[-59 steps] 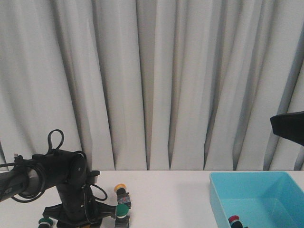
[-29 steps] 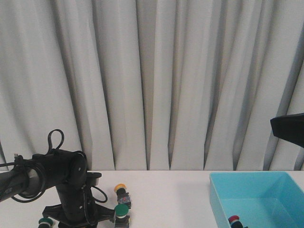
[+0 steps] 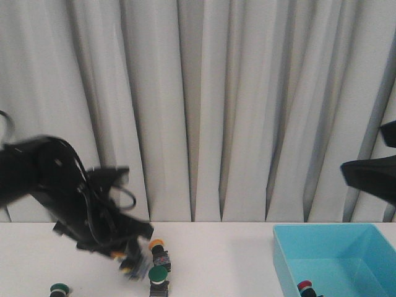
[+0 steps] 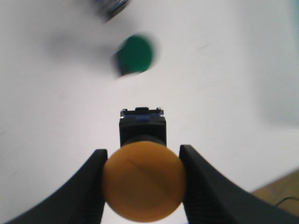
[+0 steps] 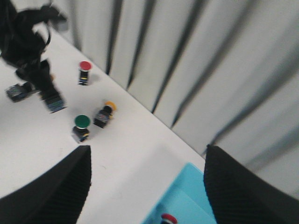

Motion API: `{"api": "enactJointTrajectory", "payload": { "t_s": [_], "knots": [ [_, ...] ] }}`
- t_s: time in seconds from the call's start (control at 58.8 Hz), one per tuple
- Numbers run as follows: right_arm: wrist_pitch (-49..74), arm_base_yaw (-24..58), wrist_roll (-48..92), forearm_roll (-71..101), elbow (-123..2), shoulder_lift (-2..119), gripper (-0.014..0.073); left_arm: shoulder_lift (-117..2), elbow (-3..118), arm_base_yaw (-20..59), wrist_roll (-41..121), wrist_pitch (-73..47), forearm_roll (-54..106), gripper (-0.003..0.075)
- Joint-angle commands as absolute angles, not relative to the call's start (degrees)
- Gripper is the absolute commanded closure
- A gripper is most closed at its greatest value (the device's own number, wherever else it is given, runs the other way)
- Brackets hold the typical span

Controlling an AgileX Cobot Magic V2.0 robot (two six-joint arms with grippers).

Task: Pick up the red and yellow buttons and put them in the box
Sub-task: 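Lift the yellow button with the left gripper toward the right gripper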

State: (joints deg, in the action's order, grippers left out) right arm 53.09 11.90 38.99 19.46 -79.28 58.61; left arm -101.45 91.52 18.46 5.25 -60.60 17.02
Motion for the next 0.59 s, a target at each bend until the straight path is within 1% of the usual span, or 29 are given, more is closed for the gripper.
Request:
{"api": "enactJointTrajectory", "payload": {
  "t_s": [0.0, 0.136, 0.272, 0.408, 0.578],
  "knots": [
    [51.2, 12.1, 46.8, 26.9, -80.8, 59.9, 0.0106, -93.2, 93.2, 18.5, 14.1, -57.5, 31.6, 0.0727],
    [54.2, 12.1, 55.9, 34.6, -80.8, 62.6, 0.0106, -88.3, 93.2, 18.5, 28.6, -58.6, 50.0, 0.0727],
    [55.4, 12.1, 64.2, 40.4, -80.8, 64.1, 0.0106, -85.4, 93.2, 18.5, 37.4, -62.3, 62.0, 0.0725],
    [55.9, 12.1, 69.3, 42.8, -80.8, 64.6, 0.0106, -84.5, 93.2, 18.5, 38.4, -66.7, 65.5, 0.0725],
    [56.3, 12.7, 72.0, 43.6, -80.8, 64.7, 0.0106, -84.5, 93.2, 18.5, 38.7, -68.1, 65.7, 0.0722]
  ]
}}
